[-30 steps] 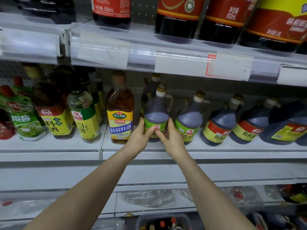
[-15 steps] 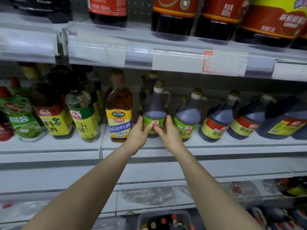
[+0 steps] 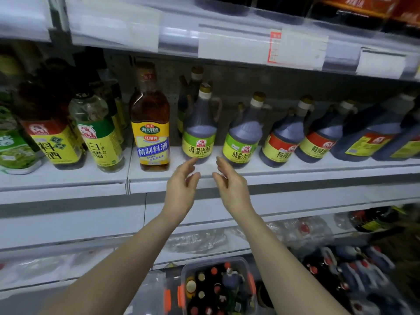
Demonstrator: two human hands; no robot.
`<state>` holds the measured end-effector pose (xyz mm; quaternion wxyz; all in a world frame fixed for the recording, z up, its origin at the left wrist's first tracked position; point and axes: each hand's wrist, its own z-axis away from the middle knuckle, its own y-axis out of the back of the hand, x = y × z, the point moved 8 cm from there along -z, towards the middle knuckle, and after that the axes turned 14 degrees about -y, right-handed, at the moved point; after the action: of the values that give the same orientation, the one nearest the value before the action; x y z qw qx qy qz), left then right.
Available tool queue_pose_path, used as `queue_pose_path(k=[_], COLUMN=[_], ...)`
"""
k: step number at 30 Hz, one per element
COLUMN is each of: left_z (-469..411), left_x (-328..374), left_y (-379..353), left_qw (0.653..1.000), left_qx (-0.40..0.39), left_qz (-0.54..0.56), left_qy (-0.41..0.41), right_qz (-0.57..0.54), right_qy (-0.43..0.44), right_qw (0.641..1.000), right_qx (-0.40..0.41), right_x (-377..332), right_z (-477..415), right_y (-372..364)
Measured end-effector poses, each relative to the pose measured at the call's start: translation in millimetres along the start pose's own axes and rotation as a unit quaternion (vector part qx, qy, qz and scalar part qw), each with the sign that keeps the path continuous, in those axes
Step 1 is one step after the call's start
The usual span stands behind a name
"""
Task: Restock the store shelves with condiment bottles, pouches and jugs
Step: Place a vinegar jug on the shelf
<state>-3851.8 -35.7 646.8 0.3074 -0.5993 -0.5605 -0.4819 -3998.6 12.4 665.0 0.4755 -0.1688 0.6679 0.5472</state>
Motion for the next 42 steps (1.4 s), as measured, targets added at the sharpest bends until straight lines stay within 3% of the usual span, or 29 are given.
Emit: queue_pose_path(k=[8, 18, 23, 34, 42], left_z=[69, 182, 257, 355, 396], left_x=[0, -31, -62, -158, -278], left_y=[-33, -120, -158, -177, -202], left_qw=[0.999, 0.989, 0.973, 0.936, 0.917], left_qx=[-0.020, 0.038, 0.053, 0.025, -0.011], left_qz=[-0.036, -0.054, -0.052, -0.086, -0.061], left_qy=[0.016, 0.134, 0.220, 0.340, 0.394], right_qz=[0.004, 0.028, 0.038, 0.061, 0.098], right_qy=[0.013, -0.018, -0.074, -0.182, -0.235], right_qw=[0.999, 0.986, 0.973, 0.952, 0.936], right_qx=[-0.049, -0.165, -0.213, -0.238, -0.242], right_x=[65, 194, 272, 403, 526], right_z=[36, 66, 97, 135, 143], right_y=[16, 62, 66, 17, -51])
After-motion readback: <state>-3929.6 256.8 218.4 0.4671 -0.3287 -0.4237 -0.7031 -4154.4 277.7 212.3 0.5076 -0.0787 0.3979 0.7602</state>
